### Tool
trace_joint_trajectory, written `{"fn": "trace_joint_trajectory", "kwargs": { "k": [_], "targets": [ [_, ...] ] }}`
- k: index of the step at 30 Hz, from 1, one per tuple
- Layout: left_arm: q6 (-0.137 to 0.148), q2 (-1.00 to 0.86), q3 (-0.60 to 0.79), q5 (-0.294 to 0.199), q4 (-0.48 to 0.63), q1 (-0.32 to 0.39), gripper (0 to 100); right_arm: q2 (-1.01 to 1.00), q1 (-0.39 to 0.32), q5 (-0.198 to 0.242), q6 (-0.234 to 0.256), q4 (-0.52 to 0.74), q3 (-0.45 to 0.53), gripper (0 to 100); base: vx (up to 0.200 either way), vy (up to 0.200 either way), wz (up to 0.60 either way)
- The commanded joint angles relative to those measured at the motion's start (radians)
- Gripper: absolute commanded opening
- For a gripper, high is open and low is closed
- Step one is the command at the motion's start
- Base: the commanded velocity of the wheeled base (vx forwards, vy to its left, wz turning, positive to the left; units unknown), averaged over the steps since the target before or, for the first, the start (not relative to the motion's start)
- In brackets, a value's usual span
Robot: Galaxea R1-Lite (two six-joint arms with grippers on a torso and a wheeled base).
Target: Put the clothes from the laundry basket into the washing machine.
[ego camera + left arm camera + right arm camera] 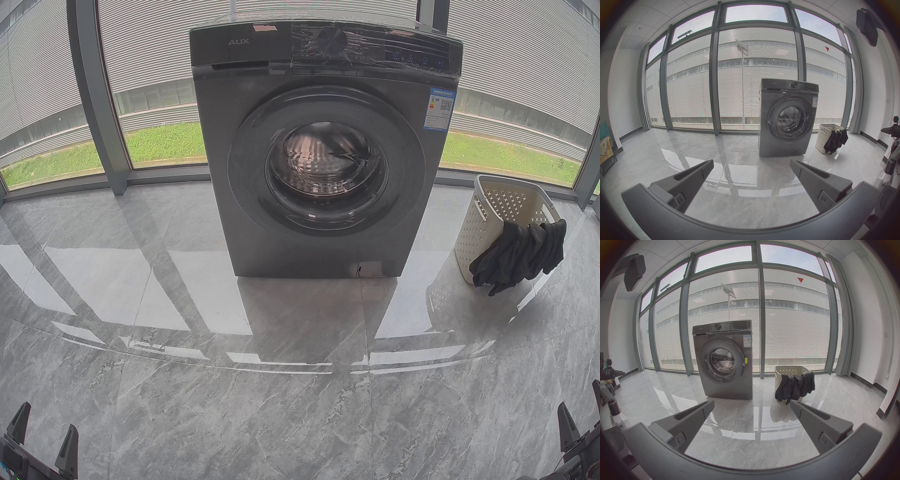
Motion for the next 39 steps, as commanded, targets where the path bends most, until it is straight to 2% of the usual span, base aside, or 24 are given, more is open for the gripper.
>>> {"fn": "trace_joint_trajectory", "kwargs": {
  "k": [1, 16, 25, 39],
  "targets": [
    [0.000, -0.015, 0.018, 0.000, -0.001, 0.000, 100, -0.016, 0.000, 0.000, 0.001, 0.000, 0.018, 100, 0.200, 0.000, 0.00],
    [0.006, -0.016, 0.018, 0.002, -0.001, 0.000, 100, -0.016, 0.000, 0.000, 0.000, 0.000, 0.018, 100, 0.200, 0.000, 0.00],
    [0.004, -0.016, 0.016, 0.002, -0.001, 0.000, 100, -0.016, 0.000, 0.000, 0.000, 0.000, 0.018, 100, 0.000, 0.000, 0.00],
    [0.004, -0.016, 0.018, 0.002, -0.001, 0.000, 100, -0.016, 0.000, 0.000, 0.000, 0.000, 0.018, 100, 0.000, -0.200, 0.00]
  ]
}}
